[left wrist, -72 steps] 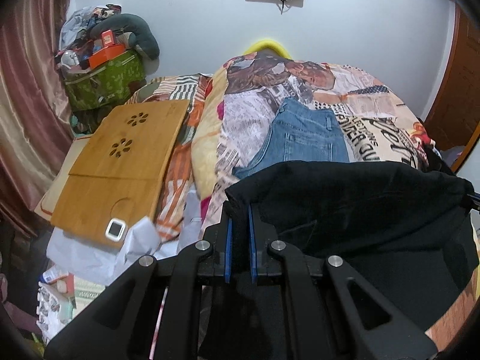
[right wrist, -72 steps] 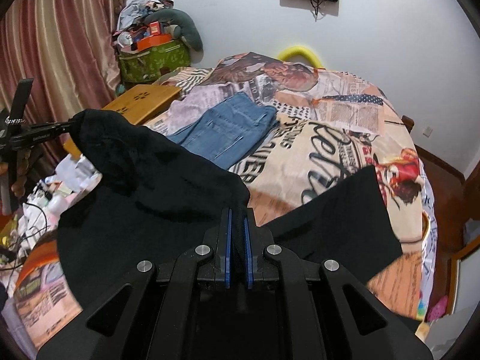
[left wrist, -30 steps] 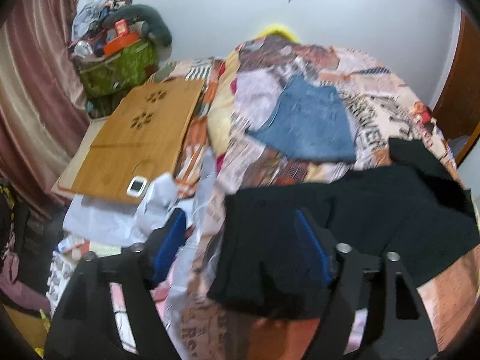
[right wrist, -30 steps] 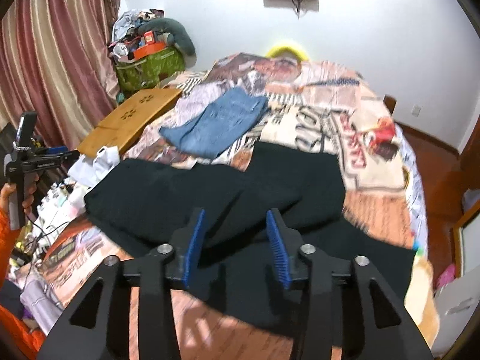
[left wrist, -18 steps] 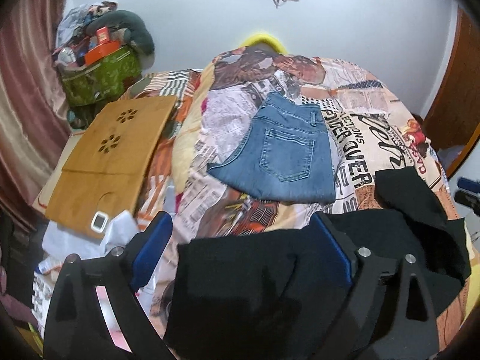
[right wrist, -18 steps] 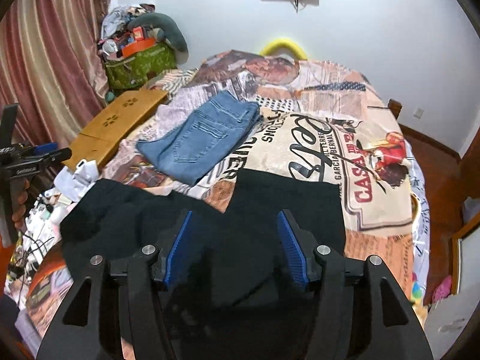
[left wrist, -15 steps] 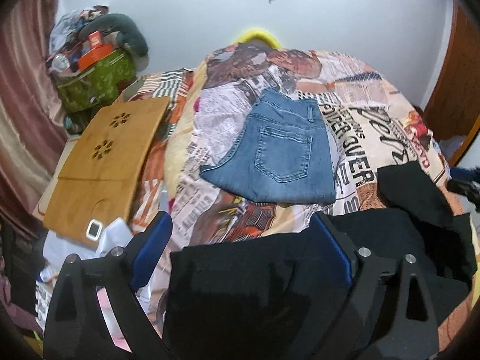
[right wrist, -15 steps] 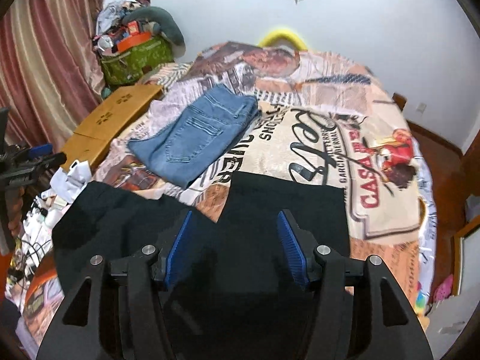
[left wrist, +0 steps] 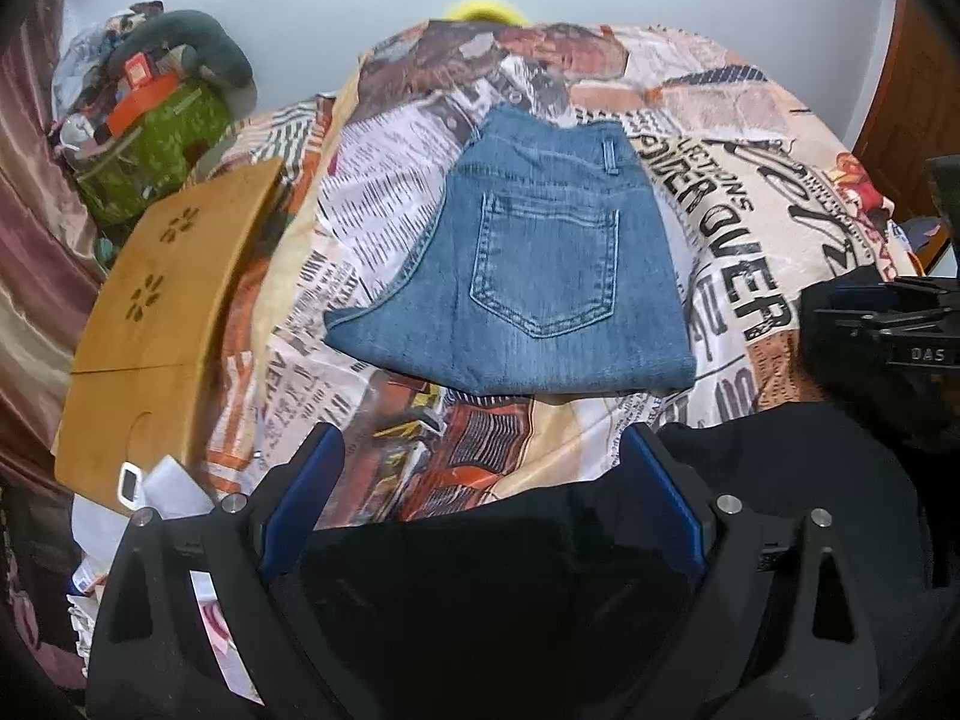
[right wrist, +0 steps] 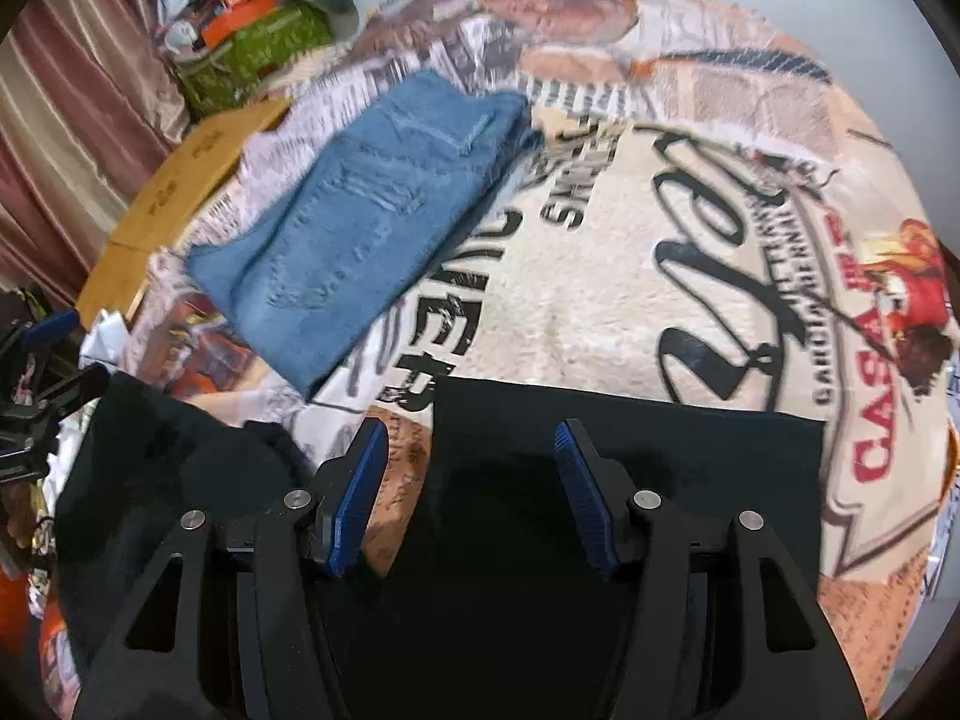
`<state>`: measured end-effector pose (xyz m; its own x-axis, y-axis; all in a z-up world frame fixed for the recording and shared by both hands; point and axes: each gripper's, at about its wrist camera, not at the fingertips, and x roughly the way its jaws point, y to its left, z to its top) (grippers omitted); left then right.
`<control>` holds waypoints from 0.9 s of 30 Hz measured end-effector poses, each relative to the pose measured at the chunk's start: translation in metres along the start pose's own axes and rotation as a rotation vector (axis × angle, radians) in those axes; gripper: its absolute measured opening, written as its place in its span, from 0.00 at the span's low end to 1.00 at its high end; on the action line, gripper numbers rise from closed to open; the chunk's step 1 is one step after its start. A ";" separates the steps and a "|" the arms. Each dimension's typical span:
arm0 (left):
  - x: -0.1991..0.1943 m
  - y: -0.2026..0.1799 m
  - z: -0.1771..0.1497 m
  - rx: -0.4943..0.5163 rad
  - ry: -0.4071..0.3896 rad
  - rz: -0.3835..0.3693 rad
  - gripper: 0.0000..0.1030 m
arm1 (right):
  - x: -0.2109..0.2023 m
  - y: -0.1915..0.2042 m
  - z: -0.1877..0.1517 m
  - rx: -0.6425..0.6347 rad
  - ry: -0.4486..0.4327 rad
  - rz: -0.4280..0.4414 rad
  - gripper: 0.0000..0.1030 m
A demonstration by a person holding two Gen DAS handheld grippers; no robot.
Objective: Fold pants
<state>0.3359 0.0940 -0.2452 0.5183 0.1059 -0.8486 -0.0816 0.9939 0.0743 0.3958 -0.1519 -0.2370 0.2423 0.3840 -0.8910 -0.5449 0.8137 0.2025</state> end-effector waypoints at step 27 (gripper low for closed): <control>-0.047 -0.059 -0.020 0.073 0.048 -0.148 0.91 | -0.177 -0.052 -0.064 0.181 -0.347 -0.080 0.08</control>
<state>0.2989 0.0297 -0.2203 0.4791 -0.0414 -0.8768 0.0554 0.9983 -0.0168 0.3296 -0.2899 -0.1158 0.5516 0.4157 -0.7231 -0.3704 0.8989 0.2342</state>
